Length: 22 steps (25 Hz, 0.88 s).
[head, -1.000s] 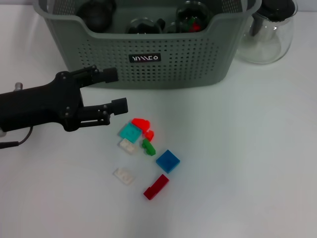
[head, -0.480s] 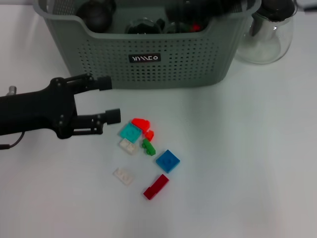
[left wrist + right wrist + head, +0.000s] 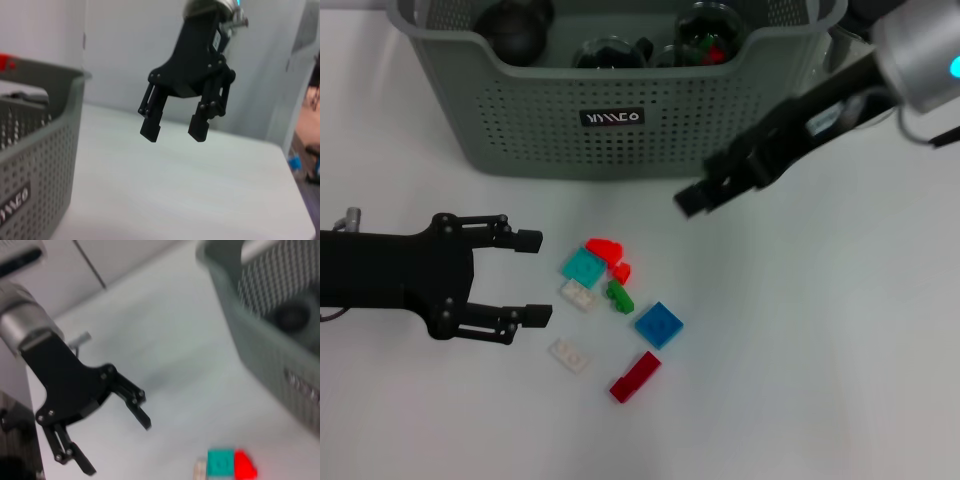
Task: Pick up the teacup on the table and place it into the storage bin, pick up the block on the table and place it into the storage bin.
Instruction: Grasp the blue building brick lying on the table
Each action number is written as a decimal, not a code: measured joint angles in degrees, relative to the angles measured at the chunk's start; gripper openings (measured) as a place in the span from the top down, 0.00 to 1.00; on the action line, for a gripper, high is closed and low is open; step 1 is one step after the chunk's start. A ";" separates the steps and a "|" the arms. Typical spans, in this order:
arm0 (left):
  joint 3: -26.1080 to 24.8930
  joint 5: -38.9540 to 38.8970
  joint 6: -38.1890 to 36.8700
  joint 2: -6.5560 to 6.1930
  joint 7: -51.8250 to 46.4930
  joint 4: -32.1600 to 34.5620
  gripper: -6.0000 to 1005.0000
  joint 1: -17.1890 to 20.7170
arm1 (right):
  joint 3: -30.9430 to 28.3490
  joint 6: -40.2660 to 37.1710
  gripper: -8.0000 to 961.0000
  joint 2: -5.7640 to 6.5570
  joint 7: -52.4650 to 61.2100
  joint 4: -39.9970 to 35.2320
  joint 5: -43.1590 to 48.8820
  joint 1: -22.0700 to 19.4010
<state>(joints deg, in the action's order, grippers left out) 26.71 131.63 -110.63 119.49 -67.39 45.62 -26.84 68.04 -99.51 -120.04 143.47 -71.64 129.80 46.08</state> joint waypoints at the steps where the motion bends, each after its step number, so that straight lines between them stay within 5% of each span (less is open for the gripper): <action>1: 0.14 0.32 0.06 0.01 0.53 0.46 0.17 0.18 | 1.44 0.23 0.27 -0.06 1.87 0.96 0.68 1.00; 13: 0.10 1.33 0.31 -0.03 6.33 3.59 0.18 2.73 | 20.27 8.70 0.27 -0.73 18.74 20.31 3.00 15.68; 22: -0.04 1.35 0.01 -0.05 6.78 3.73 0.18 3.22 | 28.88 14.09 0.27 -1.08 23.33 22.69 0.37 17.67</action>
<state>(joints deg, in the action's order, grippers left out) 26.67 132.98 -110.61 119.44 -60.61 49.36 -23.63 96.91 -85.43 -121.12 166.80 -48.96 130.17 63.74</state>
